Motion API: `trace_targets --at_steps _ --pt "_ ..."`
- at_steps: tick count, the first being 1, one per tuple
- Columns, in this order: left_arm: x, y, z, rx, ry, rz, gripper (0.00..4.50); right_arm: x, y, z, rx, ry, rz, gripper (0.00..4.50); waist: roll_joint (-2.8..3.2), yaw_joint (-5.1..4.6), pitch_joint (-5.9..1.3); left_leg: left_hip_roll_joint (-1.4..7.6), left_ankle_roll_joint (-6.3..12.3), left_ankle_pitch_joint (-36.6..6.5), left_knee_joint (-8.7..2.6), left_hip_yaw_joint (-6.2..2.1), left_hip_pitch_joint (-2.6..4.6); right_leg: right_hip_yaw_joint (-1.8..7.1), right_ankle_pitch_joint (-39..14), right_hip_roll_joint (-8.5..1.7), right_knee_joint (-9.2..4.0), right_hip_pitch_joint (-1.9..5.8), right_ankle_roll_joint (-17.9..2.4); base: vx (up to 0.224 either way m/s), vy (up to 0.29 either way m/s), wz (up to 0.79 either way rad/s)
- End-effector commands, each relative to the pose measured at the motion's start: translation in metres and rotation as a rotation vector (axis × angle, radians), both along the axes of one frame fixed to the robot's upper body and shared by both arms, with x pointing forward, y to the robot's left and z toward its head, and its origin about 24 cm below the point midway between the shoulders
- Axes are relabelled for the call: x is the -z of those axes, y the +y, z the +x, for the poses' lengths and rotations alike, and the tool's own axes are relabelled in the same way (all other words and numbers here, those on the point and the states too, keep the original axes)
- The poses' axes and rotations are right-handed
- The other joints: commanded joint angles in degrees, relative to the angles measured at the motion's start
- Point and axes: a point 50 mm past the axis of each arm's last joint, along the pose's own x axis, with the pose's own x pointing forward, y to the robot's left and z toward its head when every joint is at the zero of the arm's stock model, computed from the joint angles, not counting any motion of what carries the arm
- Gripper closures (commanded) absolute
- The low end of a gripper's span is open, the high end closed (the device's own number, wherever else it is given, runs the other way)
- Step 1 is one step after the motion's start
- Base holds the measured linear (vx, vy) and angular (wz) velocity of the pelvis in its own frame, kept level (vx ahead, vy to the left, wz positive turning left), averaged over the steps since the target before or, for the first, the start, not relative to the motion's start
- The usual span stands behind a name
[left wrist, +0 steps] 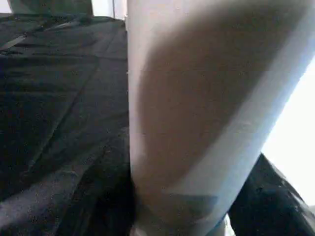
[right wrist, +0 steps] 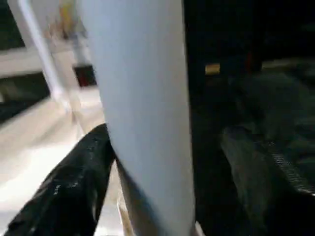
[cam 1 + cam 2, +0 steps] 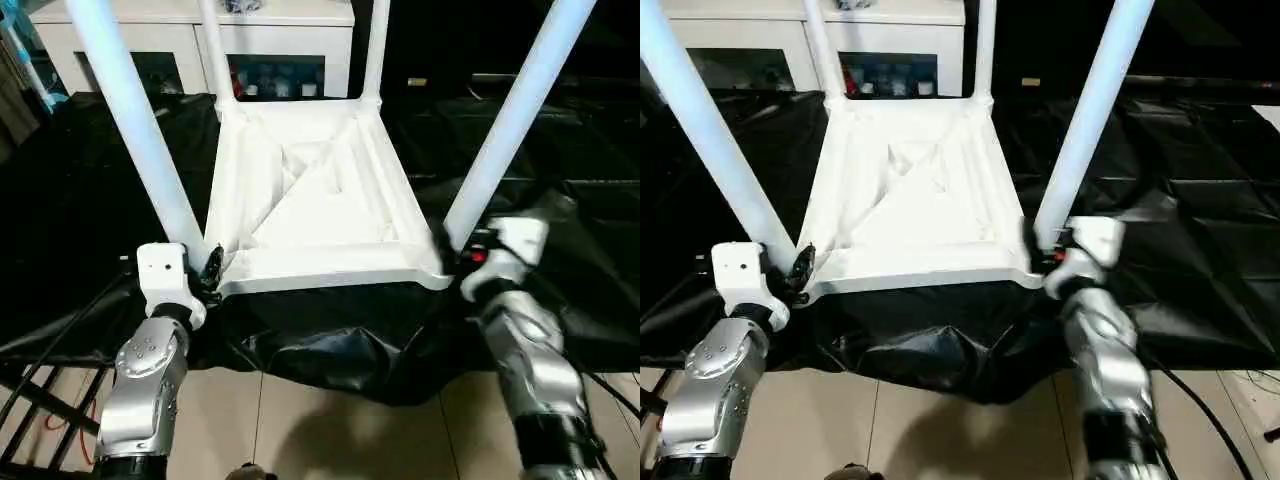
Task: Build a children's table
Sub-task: Flip table
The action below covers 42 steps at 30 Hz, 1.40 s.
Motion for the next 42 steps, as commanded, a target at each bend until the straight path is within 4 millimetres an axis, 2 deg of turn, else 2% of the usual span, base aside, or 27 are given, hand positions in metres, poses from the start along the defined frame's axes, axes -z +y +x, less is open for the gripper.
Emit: trace_targets --at_steps 1,2,3,4,6,7,8,9,10,13,16,17,19,21,22,23,24,26,27,28,29,31,35,37,39,40,42 --pt "0.003 -0.006 0.005 0.007 0.019 -0.063 2.37 -0.022 -0.02 -0.013 0.059 -0.112 -0.006 0.44 -0.35 -0.31 -3.15 2.76 0.77 -9.3 -4.44 -0.72 2.06 1.84 1.2 -3.3 -4.38 1.43 -8.8 0.0 0.0 0.0" --pt "0.004 -0.006 0.005 0.004 0.026 -0.07 2.37 -0.025 -0.022 -0.016 0.059 -0.126 -0.004 0.44 -0.41 -0.34 -3.09 2.74 0.75 -9.6 -4.47 -0.7 2.09 1.91 0.8 -3.29 -4.48 1.35 -8.5 0.0 0.0 0.0" --pt "0.005 -0.005 0.005 0.003 0.031 -0.079 2.37 -0.028 -0.023 -0.019 0.045 -0.14 -0.002 0.41 0.24 -0.36 -3.11 2.66 0.54 -9.8 -4.61 -0.87 1.87 1.88 0.4 -3.34 -4.4 1.46 -8.3 0.0 0.0 0.0" --pt "0.006 -0.005 0.006 0.002 0.033 -0.086 2.37 -0.031 -0.024 -0.023 0.028 -0.152 -0.004 0.39 -0.21 -0.5 -3.03 2.66 0.34 -10.9 -4.67 -0.85 1.84 1.86 -0.8 -3.28 -4.64 1.41 -7.9 0.0 0.0 0.0" --pt "0.007 -0.005 0.006 0.005 0.038 -0.103 2.37 -0.035 -0.02 -0.028 -0.038 -0.158 -0.004 0.39 -0.08 -0.62 -2.96 2.52 0.22 -11.1 -4.8 -0.97 1.57 1.85 -2.1 -3.38 -4.72 1.55 -7.6 0.0 0.0 0.0" --pt "0.009 -0.006 0.007 0.012 0.043 -0.138 2.37 -0.039 -0.011 -0.039 -0.173 -0.151 -0.001 0.39 -0.21 -0.52 -2.88 2.49 0.61 -11.9 -4.73 -0.93 1.71 1.91 -3.2 -3.23 -5.03 1.6 -6.9 0.0 0.0 0.0" --pt "0.009 -0.007 0.008 0.011 0.047 -0.155 2.37 -0.039 -0.006 -0.045 -0.246 -0.134 0.025 0.39 -0.38 -0.58 -2.79 2.5 1.13 -12.0 -4.84 -1.08 1.44 1.92 -3.4 -3.3 -5.05 1.81 -6.7 0.0 0.0 0.0" --pt "0.009 -0.007 0.008 0.011 0.047 -0.155 2.37 -0.039 -0.006 -0.045 -0.246 -0.134 0.025 0.39 -0.4 -0.6 -2.77 2.45 1.29 -12.1 -4.91 -1.1 1.29 1.9 -4.2 -3.42 -5.17 1.87 -6.5 0.0 0.0 0.0" --pt "0.01 -0.009 0.01 0.03 0.059 -0.186 2.37 -0.036 0.002 -0.054 -0.38 -0.089 0.069 0.39 -0.38 -0.7 -2.65 2.37 1.29 -13.5 -4.99 -1.1 1.4 1.86 -7.4 -3.48 -5.48 1.6 -6.4 0.0 0.0 0.0" --pt "0.011 -0.012 0.012 0.05 0.069 -0.225 2.37 -0.028 0.012 -0.067 -0.556 -0.026 0.113 0.39 -0.44 -0.55 -2.52 2.39 0.79 -15.4 -5.0 -1.11 1.67 2.05 -14.9 -3.6 -6.27 1.23 -5.8 0.0 0.0 0.0" --pt "0.012 -0.016 0.013 0.062 0.074 -0.288 2.37 -0.012 0.025 -0.069 -0.656 0.081 0.076 0.39 -0.33 -0.63 -2.56 2.47 0.18 -14.8 -5.1 -1.22 1.43 1.96 -15.7 -3.62 -6.28 1.04 -6.2 0.0 0.0 0.0" --pt "0.011 -0.018 0.013 0.063 0.076 -0.318 2.37 -0.006 0.029 -0.067 -0.66 0.122 0.049 0.39 -0.71 -0.77 -2.54 2.39 0.11 -14.4 -5.06 -1.19 1.28 1.91 -15.4 -3.56 -6.25 1.15 -6.3 0.0 0.0 0.0" --pt "0.007 -0.024 0.016 0.072 0.064 -0.424 2.37 0.017 0.042 -0.053 -0.63 0.258 -0.02 0.39 -0.61 -1.03 -2.63 2.11 -0.3 -12.8 -4.94 -1.11 1.2 1.78 -14.6 -3.56 -6.04 0.89 -7.9 0.0 0.0 0.0" --pt "0.005 -0.028 0.018 0.071 0.066 -0.484 2.37 0.033 0.049 -0.042 -0.579 0.372 0.008 0.39 -0.71 -1.04 -2.67 2.07 -0.37 -12.5 -4.71 -0.91 1.46 1.92 -14.5 -3.5 -6.01 0.57 -8.6 0.0 0.0 0.0" --pt "0.004 -0.029 0.019 0.079 0.066 -0.491 2.37 0.035 0.053 -0.039 -0.591 0.394 0.034 0.1 -0.66 -1.0 -2.76 2.05 -0.24 -11.9 -4.68 -0.93 1.39 1.92 -14.0 -3.65 -5.91 0.72 -9.4 0.0 0.0 0.0" --pt "0.002 -0.033 0.021 0.093 0.066 -0.512 2.37 0.038 0.061 -0.031 -0.607 0.414 0.109 0.1 -1.06 -0.79 -2.87 2.11 -0.01 -11.2 -4.59 -0.9 1.42 1.92 -13.0 -3.65 -5.83 0.88 -9.5 0.0 0.0 0.0" --pt "0.001 -0.035 0.022 0.101 0.065 -0.522 2.37 0.038 0.066 -0.026 -0.62 0.414 0.154 0.03 -1.12 -0.96 -2.9 2.11 0.42 -10.7 -4.7 -0.95 1.12 1.83 -11.8 -3.81 -5.6 1.0 -10.4 0.0 0.0 0.0" --pt "-0.001 -0.037 0.022 0.11 0.063 -0.54 2.37 0.038 0.07 -0.022 -0.627 0.411 0.191 0.01 -0.61 -0.38 -3.32 2.56 0.95 -8.1 -4.4 -0.86 1.49 1.87 -6.6 -3.7 -5.12 0.92 -10.5 0.0 0.0 0.0" --pt "-0.005 -0.042 0.024 0.132 0.057 -0.535 2.37 0.033 0.074 -0.01 -0.611 0.382 0.243 0.01 -1.36 -0.33 -3.46 2.57 1.79 -5.2 -4.35 -0.8 1.12 1.65 -1.1 -3.48 -4.58 1.35 -10.9 0.0 0.0 0.0" --pt "-0.005 -0.042 0.024 0.132 0.057 -0.535 2.37 0.033 0.074 -0.01 -0.611 0.382 0.243 0.0 -0.96 -0.24 -3.61 2.44 2.61 -3.0 -4.3 -0.92 0.91 1.49 3.0 -3.61 -3.93 1.57 -11.6 0.0 0.0 0.0" --pt "-0.007 -0.046 0.025 0.149 0.056 -0.519 2.37 0.025 0.077 0.001 -0.607 0.339 0.341 0.0 -1.51 -0.11 -3.66 2.53 3.49 -3.1 -4.04 -0.65 1.29 1.53 4.8 -3.57 -3.91 1.35 -12.0 0.0 0.0 0.0" --pt "-0.008 -0.049 0.025 0.163 0.061 -0.515 2.37 0.012 0.082 0.006 -0.666 0.257 0.457 0.0 -1.31 0.0 -3.68 2.66 4.47 -3.2 -4.1 -0.66 1.25 1.53 6.2 -3.79 -3.75 1.55 -12.7 0.0 0.0 0.0" --pt "-0.008 -0.052 0.025 0.161 0.067 -0.53 2.37 0.007 0.087 0.015 -0.67 0.23 0.528 0.0 -1.52 0.06 -3.58 2.72 4.85 -3.0 -4.16 -0.62 1.22 1.42 6.3 -3.89 -3.65 1.68 -12.9 0.0 0.0 0.0" --pt "-0.008 -0.054 0.025 0.161 0.073 -0.538 2.37 0.012 0.087 0.03 -0.561 0.263 0.558 0.0 -1.69 -0.27 -3.24 2.66 3.29 -6.1 -4.6 -0.6 1.2 1.37 1.0 -4.17 -4.17 1.61 -13.3 0.0 0.0 0.0" --pt "-0.008 -0.055 0.024 0.166 0.073 -0.539 2.37 0.016 0.086 0.038 -0.49 0.287 0.586 0.0 -1.75 -0.85 -3.07 2.77 1.31 -8.1 -5.01 -0.75 1.13 1.36 -3.6 -4.22 -4.42 1.71 -12.6 0.0 0.0 0.0" --pt "-0.008 -0.055 0.023 0.167 0.074 -0.54 2.37 0.015 0.087 0.043 -0.471 0.287 0.662 0.0 -2.13 -1.45 -2.98 2.69 0.64 -9.0 -5.16 -0.73 1.08 1.39 -4.6 -4.14 -4.56 1.74 -12.4 0.0 0.0 0.0" --pt "-0.008 -0.055 0.023 0.167 0.075 -0.539 2.37 0.014 0.087 0.045 -0.467 0.284 0.687 0.0 -2.03 -1.75 -2.85 2.62 0.53 -9.9 -5.09 -0.66 1.23 1.49 -5.8 -4.12 -4.76 1.62 -12.0 0.0 0.0 0.0"
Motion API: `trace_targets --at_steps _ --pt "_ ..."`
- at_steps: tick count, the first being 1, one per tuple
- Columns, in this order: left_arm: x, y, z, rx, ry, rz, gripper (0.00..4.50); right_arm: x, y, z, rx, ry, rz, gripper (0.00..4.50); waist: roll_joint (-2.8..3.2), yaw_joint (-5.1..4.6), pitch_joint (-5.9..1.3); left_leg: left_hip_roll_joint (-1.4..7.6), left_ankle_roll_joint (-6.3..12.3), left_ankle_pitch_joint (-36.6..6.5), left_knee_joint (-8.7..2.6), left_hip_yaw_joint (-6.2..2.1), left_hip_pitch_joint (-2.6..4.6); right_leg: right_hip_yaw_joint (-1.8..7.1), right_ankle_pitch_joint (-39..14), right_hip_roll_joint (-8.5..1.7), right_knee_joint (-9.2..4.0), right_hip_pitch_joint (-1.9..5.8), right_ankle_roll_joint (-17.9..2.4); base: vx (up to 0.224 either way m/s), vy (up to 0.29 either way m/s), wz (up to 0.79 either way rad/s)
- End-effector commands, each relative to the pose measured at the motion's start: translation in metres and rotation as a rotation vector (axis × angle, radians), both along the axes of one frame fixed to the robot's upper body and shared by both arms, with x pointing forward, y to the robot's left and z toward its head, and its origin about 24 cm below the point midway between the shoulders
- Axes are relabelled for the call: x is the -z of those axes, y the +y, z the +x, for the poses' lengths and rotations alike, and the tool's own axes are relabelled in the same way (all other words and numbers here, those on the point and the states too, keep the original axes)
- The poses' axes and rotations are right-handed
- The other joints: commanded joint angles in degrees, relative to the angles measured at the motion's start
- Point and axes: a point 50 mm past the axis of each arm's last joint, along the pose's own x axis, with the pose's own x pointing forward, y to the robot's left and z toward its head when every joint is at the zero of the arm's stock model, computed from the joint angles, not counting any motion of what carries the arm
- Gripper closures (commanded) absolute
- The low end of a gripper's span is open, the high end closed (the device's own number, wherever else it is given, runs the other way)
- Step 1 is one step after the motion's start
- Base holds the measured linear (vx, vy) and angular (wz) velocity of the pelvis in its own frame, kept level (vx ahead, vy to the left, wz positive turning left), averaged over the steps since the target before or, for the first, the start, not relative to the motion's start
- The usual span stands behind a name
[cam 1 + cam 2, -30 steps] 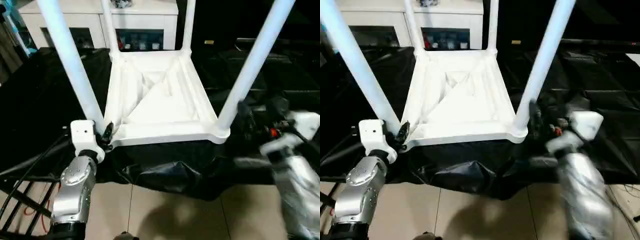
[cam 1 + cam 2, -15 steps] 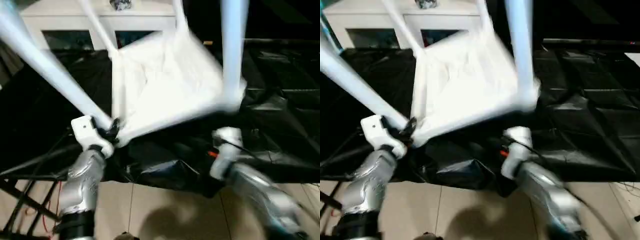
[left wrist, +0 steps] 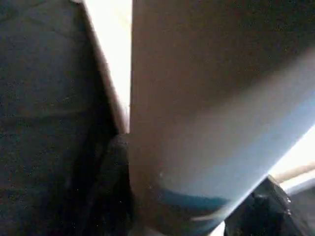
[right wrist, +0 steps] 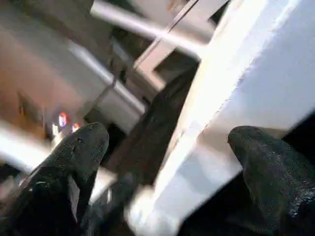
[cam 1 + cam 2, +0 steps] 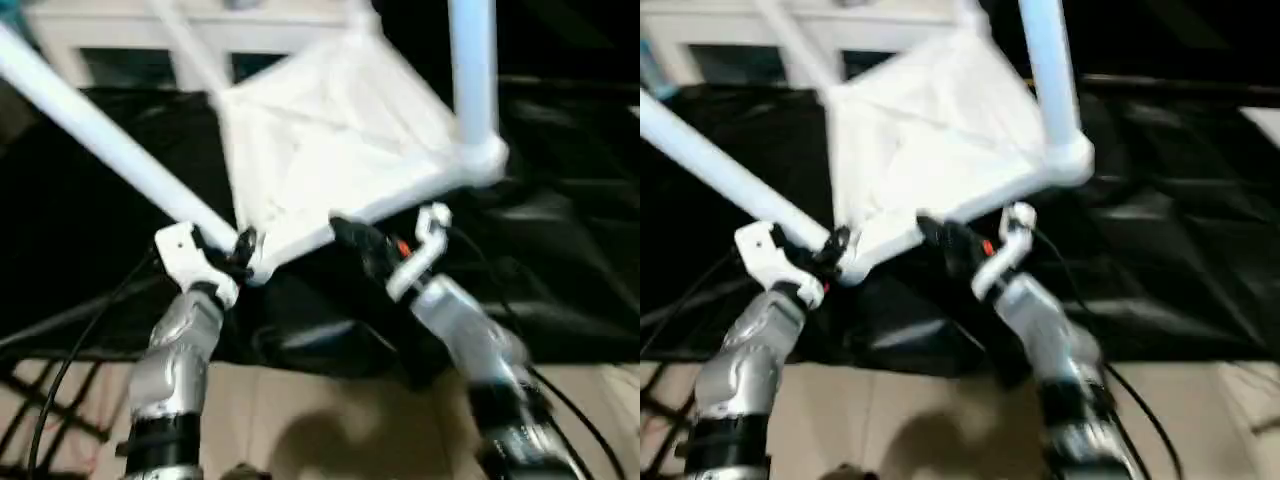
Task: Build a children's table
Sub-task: Flip table
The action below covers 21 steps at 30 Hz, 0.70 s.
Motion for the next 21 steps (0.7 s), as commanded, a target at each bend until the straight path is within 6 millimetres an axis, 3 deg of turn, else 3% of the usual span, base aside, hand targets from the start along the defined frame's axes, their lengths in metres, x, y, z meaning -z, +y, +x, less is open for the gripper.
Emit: trace_targets --at_steps 1,3,5,6,8,10,11,13,14,16,17,18,21 --pt "0.003 -0.02 -0.004 0.093 0.02 -0.13 2.37 0.005 -0.017 0.01 0.131 0.074 0.025 0.0 -0.71 0.17 -3.23 2.74 0.14 -11.2 -4.67 -0.78 1.31 1.6 -7.1 -4.01 -4.62 1.7 -11.7 0.0 0.0 0.0" --pt "0.004 -0.02 -0.005 0.098 0.026 -0.129 2.37 0.003 -0.017 0.017 0.148 0.083 0.072 0.0 -0.92 -0.12 -3.06 2.72 -0.12 -12.0 -4.89 -0.9 1.05 1.49 -9.1 -4.06 -4.78 1.78 -11.4 0.0 0.0 0.0" --pt "0.005 -0.021 -0.006 0.105 0.031 -0.128 2.37 0.0 -0.017 0.022 0.154 0.092 0.112 0.0 -0.9 -0.86 -2.71 2.58 -1.35 -15.4 -5.25 -1.15 0.77 1.27 -15.8 -4.17 -5.25 1.73 -10.3 0.0 0.0 0.0" --pt "0.006 -0.022 -0.007 0.105 0.034 -0.126 2.37 0.0 -0.014 0.028 0.158 0.121 0.109 0.0 -1.53 -1.02 -2.6 2.63 -1.7 -16.5 -5.34 -1.16 0.74 1.19 -18.3 -4.18 -5.51 1.62 -9.7 -0.053 0.007 -0.14" --pt "0.005 -0.021 -0.007 0.103 0.034 -0.124 2.37 -0.001 -0.013 0.03 0.151 0.122 0.091 0.0 -1.29 -1.55 -2.2 2.45 -3.4 -20.7 -5.59 -1.58 0.71 0.94 -26.1 -4.4 -6.02 1.32 -7.9 -0.065 0.012 -0.21" --pt "0.004 -0.02 -0.006 0.083 0.027 -0.116 2.37 0.0 -0.004 0.029 0.09 0.118 0.012 0.0 -2.53 -1.87 -2.22 2.39 -4.05 -23.6 -5.47 -1.71 1.14 0.54 -31.9 -4.68 -6.95 0.78 -5.3 -0.068 0.018 -0.19" --pt "0.004 -0.019 -0.005 0.077 0.026 -0.115 2.37 0.003 -0.002 0.027 0.064 0.119 -0.028 0.0 -1.99 -1.74 -2.16 2.42 -4.12 -23.9 -5.51 -1.81 1.32 0.3 -33.1 -4.96 -7.23 0.69 -4.8 -0.066 0.019 -0.16" --pt "0.004 -0.018 -0.005 0.066 0.025 -0.114 2.37 0.008 0.0 0.024 0.038 0.125 -0.08 0.0 -1.91 -1.71 -2.37 2.67 -4.01 -22.9 -5.69 -1.8 1.41 -0.01 -30.1 -5.05 -7.29 0.77 -5.0 -0.025 0.007 -0.04" --pt "0.004 -0.017 -0.006 0.057 0.024 -0.115 2.37 0.011 0.0 0.021 0.016 0.129 -0.108 0.0 -2.61 -1.71 -2.46 2.74 -3.71 -22.1 -5.77 -1.69 1.3 -0.07 -28.7 -4.95 -7.28 0.85 -5.2 0.0 0.0 0.0" --pt "0.004 -0.015 -0.006 0.046 0.025 -0.112 2.37 0.017 -0.002 0.016 -0.006 0.13 -0.155 0.0 -2.45 -0.84 -2.44 2.94 -2.95 -20.3 -5.72 -1.2 1.83 0.23 -24.0 -4.84 -6.95 0.31 -6.3 0.0 0.0 0.0" --pt "0.004 -0.015 -0.007 0.045 0.024 -0.112 2.37 0.018 -0.003 0.015 -0.005 0.129 -0.156 0.0 -2.86 -0.71 -2.51 3.0 -2.67 -19.7 -5.67 -1.04 1.83 0.26 -22.9 -4.84 -6.79 0.29 -6.8 0.0 0.0 0.0" --pt "0.004 -0.015 -0.007 0.044 0.023 -0.113 2.37 0.018 -0.004 0.015 -0.004 0.131 -0.149 0.0 -2.82 -0.15 -2.84 3.06 -2.05 -17.5 -5.6 -0.87 1.71 0.31 -19.6 -4.92 -6.33 0.61 -7.5 0.0 0.0 0.0" --pt "0.003 -0.015 -0.008 0.045 0.017 -0.109 2.37 0.018 -0.014 0.009 0.003 0.155 -0.092 0.0 -2.39 0.97 -3.2 3.24 -0.17 -13.5 -5.27 -0.21 2.19 0.44 -10.2 -4.23 -5.56 0.21 -9.5 0.0 0.0 0.0"
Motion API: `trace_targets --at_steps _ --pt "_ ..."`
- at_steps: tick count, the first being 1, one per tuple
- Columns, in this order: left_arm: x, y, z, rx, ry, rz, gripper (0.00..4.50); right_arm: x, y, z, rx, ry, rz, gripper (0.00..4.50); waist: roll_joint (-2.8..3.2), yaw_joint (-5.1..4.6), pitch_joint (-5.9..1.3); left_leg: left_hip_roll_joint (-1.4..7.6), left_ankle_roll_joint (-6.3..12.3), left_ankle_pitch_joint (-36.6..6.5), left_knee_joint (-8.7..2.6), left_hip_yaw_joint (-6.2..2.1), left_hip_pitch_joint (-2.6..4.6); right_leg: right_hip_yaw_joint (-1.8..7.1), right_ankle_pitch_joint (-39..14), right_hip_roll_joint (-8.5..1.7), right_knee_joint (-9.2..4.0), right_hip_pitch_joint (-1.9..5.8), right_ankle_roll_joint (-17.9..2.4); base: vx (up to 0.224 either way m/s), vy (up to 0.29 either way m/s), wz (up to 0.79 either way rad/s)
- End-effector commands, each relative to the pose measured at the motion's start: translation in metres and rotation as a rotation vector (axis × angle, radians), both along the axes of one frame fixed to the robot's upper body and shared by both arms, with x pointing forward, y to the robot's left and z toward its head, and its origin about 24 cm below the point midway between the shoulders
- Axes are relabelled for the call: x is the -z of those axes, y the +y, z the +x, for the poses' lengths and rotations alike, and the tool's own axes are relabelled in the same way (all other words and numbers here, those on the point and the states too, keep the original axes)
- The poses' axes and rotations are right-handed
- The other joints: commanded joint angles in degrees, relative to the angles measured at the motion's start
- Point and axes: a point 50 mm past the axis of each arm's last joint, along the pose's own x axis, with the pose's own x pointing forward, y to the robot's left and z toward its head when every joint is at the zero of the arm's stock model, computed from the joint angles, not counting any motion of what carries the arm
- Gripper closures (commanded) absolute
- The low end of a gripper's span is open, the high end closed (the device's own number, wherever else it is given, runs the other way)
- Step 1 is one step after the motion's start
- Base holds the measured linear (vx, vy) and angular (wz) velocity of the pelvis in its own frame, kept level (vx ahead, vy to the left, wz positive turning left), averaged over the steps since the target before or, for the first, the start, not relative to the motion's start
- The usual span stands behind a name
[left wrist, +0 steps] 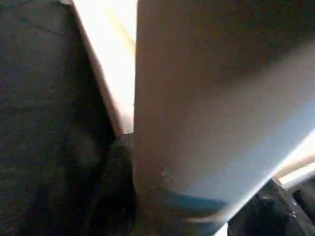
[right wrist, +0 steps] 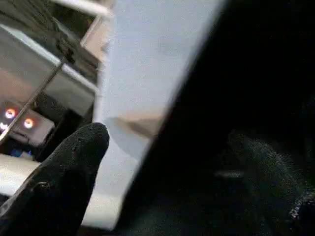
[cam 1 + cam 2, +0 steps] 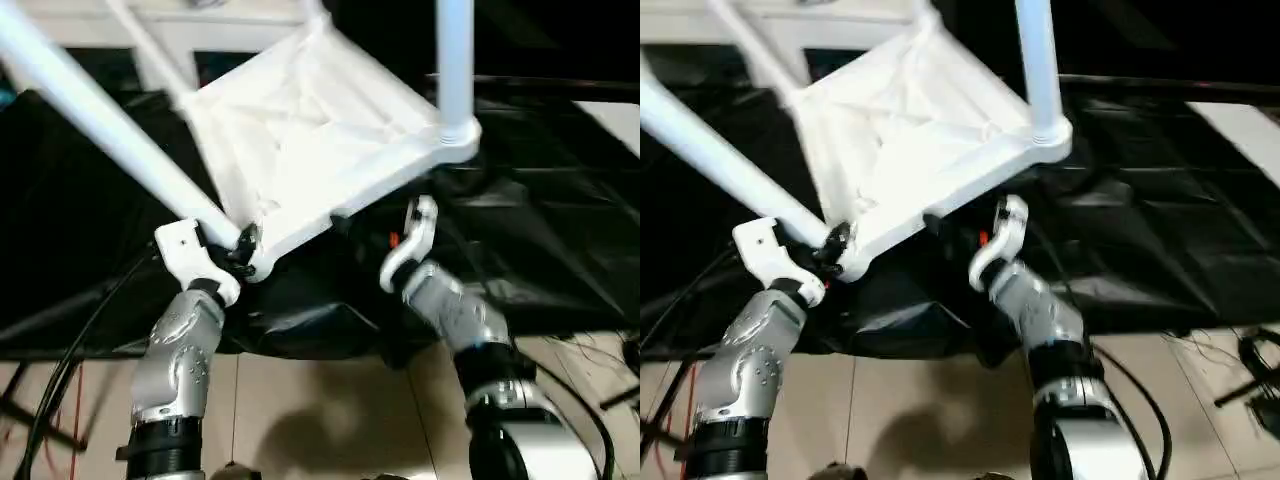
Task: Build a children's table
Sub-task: Flip table
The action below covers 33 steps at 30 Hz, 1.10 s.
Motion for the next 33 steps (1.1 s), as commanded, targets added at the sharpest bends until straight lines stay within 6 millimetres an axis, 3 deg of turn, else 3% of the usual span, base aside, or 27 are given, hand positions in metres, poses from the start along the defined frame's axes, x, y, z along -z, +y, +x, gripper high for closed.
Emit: trace_targets --at_steps 1,2,3,4,8,10,12,16,17,18,20,22,23,25,29,30,33 --pt "0.007 -0.014 -0.003 0.059 0.037 -0.122 2.37 -0.006 -0.009 0.001 0.02 -0.01 0.021 0.0 -0.42 0.27 -4.02 3.29 0.45 -14.1 -4.55 -0.49 2.27 2.05 -11.0 -2.5 -4.5 1.01 -9.7 0.0 0.0 0.0" --pt "0.007 -0.014 -0.003 0.065 0.037 -0.12 2.37 -0.006 -0.012 0.001 0.036 -0.014 0.02 0.0 -0.4 0.62 -4.18 3.28 0.78 -12.5 -4.42 -0.27 2.03 2.08 -9.6 -2.61 -4.24 1.3 -10.1 0.0 0.0 0.0" --pt "0.007 -0.015 -0.003 0.074 0.036 -0.12 2.37 -0.007 -0.013 0.004 0.054 -0.015 0.029 0.0 0.16 0.84 -4.24 3.26 0.8 -11.5 -4.4 -0.28 1.9 2.06 -8.6 -2.65 -4.01 1.43 -10.3 0.0 0.0 0.0" --pt "0.007 -0.016 -0.003 0.083 0.038 -0.117 2.37 -0.01 -0.014 0.007 0.072 -0.026 0.052 0.0 -0.17 0.91 -4.31 3.26 0.88 -9.8 -4.39 -0.26 1.52 1.96 -6.7 -2.58 -3.76 1.73 -10.2 0.0 0.0 0.0" --pt "0.007 -0.016 -0.003 0.101 0.041 -0.113 2.37 -0.022 -0.011 0.014 0.082 -0.053 0.141 0.0 -0.1 1.07 -4.44 3.17 1.24 -8.7 -4.08 -0.05 1.62 1.93 -4.0 -2.6 -3.41 1.93 -11.3 0.0 0.0 0.0" --pt "0.007 -0.017 -0.004 0.117 0.045 -0.104 2.37 -0.032 -0.008 0.024 0.105 -0.071 0.183 0.0 0.13 1.11 -4.39 3.23 1.05 -9.0 -4.14 -0.09 1.63 1.89 -4.6 -2.66 -3.39 1.95 -11.5 0.0 0.0 0.0" --pt "0.007 -0.016 -0.004 0.124 0.048 -0.099 2.37 -0.04 -0.006 0.032 0.13 -0.073 0.214 0.0 -0.2 0.65 -4.3 3.13 0.46 -10.1 -4.33 -0.15 1.26 1.72 -6.6 -2.68 -3.53 2.18 -11.7 0.0 0.0 0.0" --pt "0.007 -0.015 -0.005 0.122 0.05 -0.095 2.37 -0.046 -0.004 0.037 0.139 -0.079 0.248 0.0 0.05 0.2 -4.31 3.32 0.22 -11.0 -4.09 0.02 1.86 1.79 -7.6 -2.73 -3.61 1.8 -11.6 0.0 0.0 0.0" --pt "0.008 -0.015 -0.005 0.121 0.05 -0.093 2.37 -0.048 -0.004 0.038 0.137 -0.085 0.252 0.0 0.06 0.22 -4.31 3.28 0.35 -10.6 -4.09 0.02 1.72 1.74 -7.2 -2.69 -3.57 1.92 -11.5 0.0 0.0 0.0" --pt "0.008 -0.014 -0.006 0.114 0.051 -0.089 2.37 -0.051 -0.002 0.039 0.128 -0.095 0.262 0.0 -0.91 0.41 -4.31 3.31 0.71 -10.2 -3.94 0.39 2.01 1.67 -6.9 -2.5 -3.76 1.69 -11.9 0.0 0.0 0.0" --pt "0.008 -0.012 -0.007 0.105 0.053 -0.085 2.37 -0.055 0.0 0.041 0.112 -0.109 0.268 0.0 -0.38 0.95 -4.43 3.42 1.12 -8.1 -3.94 0.24 1.76 1.6 -5.4 -2.69 -3.25 1.98 -11.9 0.0 0.0 0.0" --pt "0.008 -0.011 -0.007 0.103 0.054 -0.084 2.37 -0.055 0.001 0.041 0.104 -0.113 0.265 0.0 -0.43 1.1 -4.43 3.43 1.19 -8.0 -3.9 0.31 1.9 1.58 -4.7 -2.55 -3.16 1.9 -12.0 0.0 0.0 0.0" --pt "0.008 -0.011 -0.008 0.099 0.056 -0.081 2.37 -0.056 0.002 0.041 0.091 -0.119 0.258 0.0 -1.09 1.17 -4.45 3.42 1.35 -7.9 -3.84 0.42 1.86 1.59 -4.8 -2.55 -3.2 1.93 -12.0 0.0 0.0 0.0" --pt "0.008 -0.011 -0.009 0.107 0.055 -0.077 2.37 -0.054 0.006 0.042 0.081 -0.109 0.245 0.0 -0.69 1.42 -4.49 3.46 1.26 -7.6 -3.85 0.37 1.87 1.6 -4.8 -2.69 -3.07 1.91 -12.1 0.0 0.0 0.0" --pt "0.008 -0.015 -0.011 0.145 0.051 -0.07 2.37 -0.047 0.01 0.044 0.095 -0.045 0.218 0.0 -0.86 1.43 -4.44 3.44 0.97 -8.3 -3.87 0.37 1.88 1.62 -5.6 -2.76 -3.09 1.95 -12.0 0.0 0.0 0.0" --pt "0.008 -0.017 -0.011 0.161 0.049 -0.066 2.37 -0.044 0.012 0.045 0.117 -0.006 0.209 0.28 -0.69 1.37 -4.5 3.44 0.9 -8.1 -3.8 0.38 1.96 1.62 -5.1 -2.71 -3.0 1.87 -12.0 0.0 0.0 0.0" --pt "0.007 -0.02 -0.012 0.177 0.047 -0.064 2.37 -0.043 0.012 0.047 0.149 0.033 0.234 0.35 -0.88 1.23 -4.46 3.36 0.63 -8.8 -3.8 0.42 1.86 1.63 -5.8 -2.71 -3.03 1.87 -11.9 0.0 0.0 0.0"
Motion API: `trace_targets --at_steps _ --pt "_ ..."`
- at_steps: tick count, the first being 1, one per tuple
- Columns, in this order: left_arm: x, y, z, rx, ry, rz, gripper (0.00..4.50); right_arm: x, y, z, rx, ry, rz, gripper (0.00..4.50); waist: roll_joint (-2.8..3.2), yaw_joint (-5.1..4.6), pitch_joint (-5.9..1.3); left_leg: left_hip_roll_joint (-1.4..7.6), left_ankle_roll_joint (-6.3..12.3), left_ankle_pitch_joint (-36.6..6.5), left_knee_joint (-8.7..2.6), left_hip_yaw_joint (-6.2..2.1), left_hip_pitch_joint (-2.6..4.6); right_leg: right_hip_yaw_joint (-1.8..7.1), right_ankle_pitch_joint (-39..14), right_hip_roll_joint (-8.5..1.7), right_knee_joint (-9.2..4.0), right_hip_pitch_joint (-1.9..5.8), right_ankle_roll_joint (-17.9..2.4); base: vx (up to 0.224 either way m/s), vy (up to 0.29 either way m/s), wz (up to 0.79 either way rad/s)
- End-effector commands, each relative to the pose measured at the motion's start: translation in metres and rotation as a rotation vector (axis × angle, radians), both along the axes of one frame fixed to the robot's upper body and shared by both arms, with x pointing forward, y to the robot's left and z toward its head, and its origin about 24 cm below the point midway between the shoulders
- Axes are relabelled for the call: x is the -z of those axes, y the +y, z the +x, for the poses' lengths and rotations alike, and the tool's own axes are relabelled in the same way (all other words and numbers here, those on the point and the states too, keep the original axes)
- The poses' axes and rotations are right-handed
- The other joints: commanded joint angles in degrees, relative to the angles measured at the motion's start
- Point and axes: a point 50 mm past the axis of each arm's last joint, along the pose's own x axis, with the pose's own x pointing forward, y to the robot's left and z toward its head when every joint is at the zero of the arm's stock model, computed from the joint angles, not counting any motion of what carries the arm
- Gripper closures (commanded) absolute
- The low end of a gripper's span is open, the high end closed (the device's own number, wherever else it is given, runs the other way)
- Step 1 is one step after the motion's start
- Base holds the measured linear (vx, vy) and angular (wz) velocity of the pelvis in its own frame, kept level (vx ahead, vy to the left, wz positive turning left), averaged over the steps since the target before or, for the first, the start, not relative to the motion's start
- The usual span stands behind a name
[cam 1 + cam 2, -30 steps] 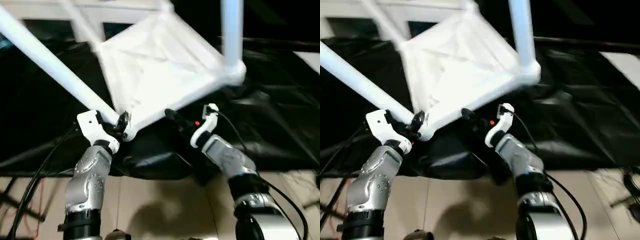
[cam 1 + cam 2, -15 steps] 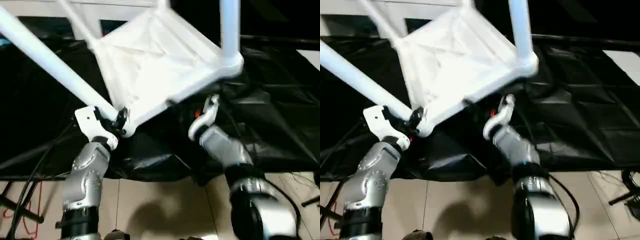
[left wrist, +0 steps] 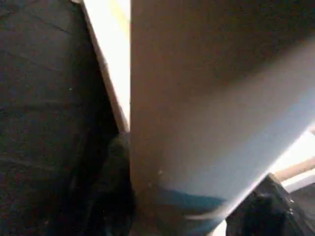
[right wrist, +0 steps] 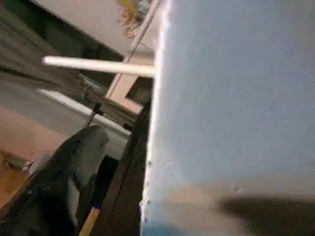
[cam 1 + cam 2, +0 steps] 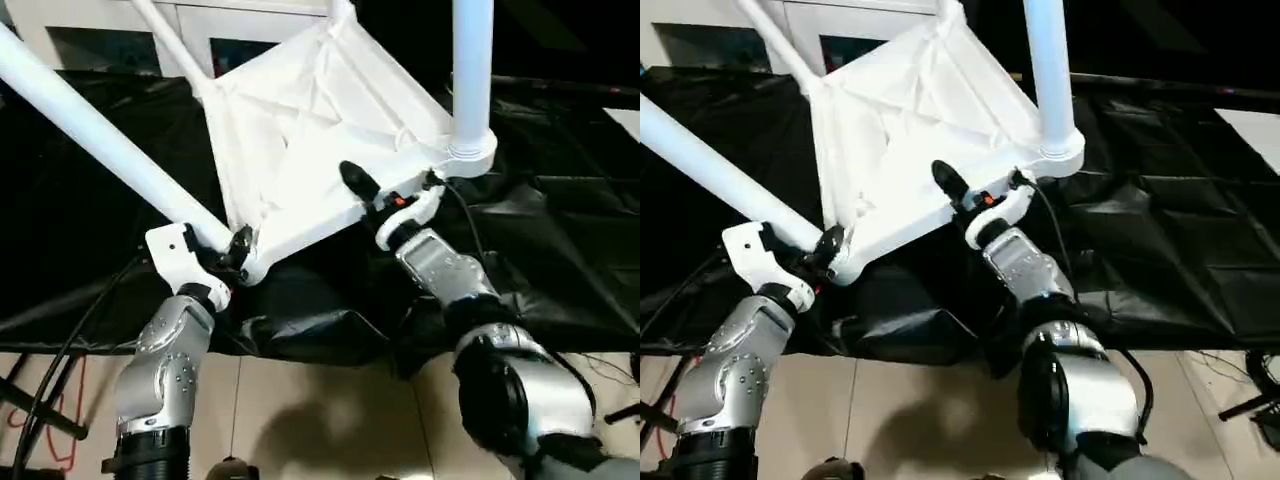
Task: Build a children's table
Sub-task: Flip table
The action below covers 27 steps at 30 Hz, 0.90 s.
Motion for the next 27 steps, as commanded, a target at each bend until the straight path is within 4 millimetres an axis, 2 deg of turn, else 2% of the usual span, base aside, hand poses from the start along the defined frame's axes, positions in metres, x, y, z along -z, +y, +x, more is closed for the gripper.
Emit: trace_targets --at_steps 1,2,5,8,10,11,14,15,17,18,21,23,24,27 --pt "0.01 -0.027 -0.004 0.145 0.057 -0.088 2.37 -0.007 0.004 0.004 0.006 0.011 0.008 0.4 -0.3 0.09 -4.39 2.45 0.79 -8.7 -3.82 -0.81 1.9 1.71 -5.6 -2.76 -3.28 2.13 -12.0 0.0 0.0 0.0" --pt "0.01 -0.027 -0.004 0.146 0.058 -0.088 2.37 -0.008 0.004 0.004 0.003 0.01 0.012 0.7 -0.24 0.14 -4.42 2.47 0.87 -8.4 -3.82 -0.85 1.9 1.69 -5.4 -2.77 -3.19 2.14 -11.9 0.0 0.0 0.0" --pt "0.009 -0.027 -0.004 0.145 0.058 -0.088 2.37 -0.008 0.005 0.005 0.0 0.011 0.011 0.83 -0.23 0.05 -4.45 2.46 1.14 -8.1 -3.76 -0.85 1.83 1.65 -4.9 -2.72 -3.1 2.17 -12.1 0.0 0.0 0.0" --pt "0.009 -0.026 -0.003 0.141 0.057 -0.087 2.37 -0.008 0.006 0.006 0.002 0.016 0.008 1.22 -0.15 0.01 -4.43 2.46 0.97 -8.6 -3.75 -0.82 1.85 1.64 -5.3 -2.73 -3.14 2.13 -12.2 0.0 0.0 0.0" --pt "0.008 -0.025 -0.002 0.138 0.055 -0.082 2.37 -0.009 0.005 0.007 0.007 0.017 0.002 1.32 0.08 0.08 -4.48 2.44 0.92 -8.4 -3.72 -0.86 1.86 1.66 -4.8 -2.72 -3.05 2.18 -12.3 0.0 0.0 0.0" --pt "0.008 -0.025 -0.002 0.138 0.054 -0.079 2.37 -0.009 0.005 0.007 0.008 0.017 0.002 1.57 -0.03 0.05 -4.47 2.44 0.94 -8.5 -3.72 -0.83 1.87 1.63 -4.7 -2.69 -3.09 2.15 -12.4 0.0 0.0 0.0" --pt "0.008 -0.024 0.0 0.139 0.053 -0.07 2.37 -0.01 0.004 0.008 0.016 0.016 0.001 1.65 0.1 0.03 -4.51 2.42 0.92 -8.4 -3.67 -0.82 1.92 1.61 -4.2 -2.64 -3.01 2.16 -12.6 0.0 0.0 0.0" --pt "0.008 -0.024 0.001 0.14 0.053 -0.067 2.37 -0.011 0.003 0.009 0.021 0.016 0.001 1.88 0.28 0.01 -4.47 2.41 0.68 -8.7 -3.7 -0.8 1.97 1.61 -4.5 -2.56 -3.09 2.08 -12.6 0.0 0.0 0.0" --pt "0.008 -0.024 0.002 0.137 0.051 -0.066 2.37 -0.011 0.002 0.009 0.028 0.017 0.001 2.05 0.27 0.1 -4.5 2.42 0.3 -9.4 -3.72 -0.83 2.04 1.61 -4.8 -2.61 -3.1 2.12 -12.5 0.0 0.0 0.0" --pt "0.007 -0.024 0.003 0.137 0.05 -0.065 2.37 -0.012 0.001 0.009 0.03 0.014 -0.003 2.05 0.56 0.12 -4.52 2.43 0.18 -9.3 -3.72 -0.87 2.03 1.63 -4.6 -2.65 -3.05 2.14 -12.5 0.0 0.0 0.0" --pt "0.007 -0.023 0.005 0.131 0.053 -0.056 2.37 -0.012 0.0 0.01 0.032 0.009 -0.01 2.3 0.45 0.04 -4.56 2.39 0.1 -9.4 -3.71 -0.86 1.99 1.57 -3.9 -2.57 -3.01 2.18 -12.6 0.0 0.0 0.0" --pt "0.008 -0.022 0.006 0.116 0.065 -0.027 1.81 -0.013 -0.001 0.01 0.032 0.001 -0.015 2.46 0.49 0.1 -4.64 2.42 0.15 -9.3 -3.66 -0.86 2.08 1.58 -3.7 -2.61 -2.96 2.2 -12.7 0.0 0.0 0.0" --pt "0.008 -0.021 0.006 0.122 0.064 -0.039 1.67 -0.015 -0.003 0.012 0.044 -0.006 -0.027 2.49 0.8 0.13 -4.62 2.43 0.09 -9.3 -3.68 -0.9 2.07 1.57 -3.5 -2.6 -2.91 2.18 -12.8 0.0 0.0 0.0" --pt "0.003 -0.017 0.007 0.142 0.037 -0.057 1.57 -0.022 -0.017 0.017 0.136 -0.027 -0.091 2.53 0.86 0.26 -4.67 2.33 -0.19 -8.8 -3.58 -0.75 2.17 1.52 -2.3 -2.47 -2.84 2.05 -13.5 0.0 0.0 0.0"
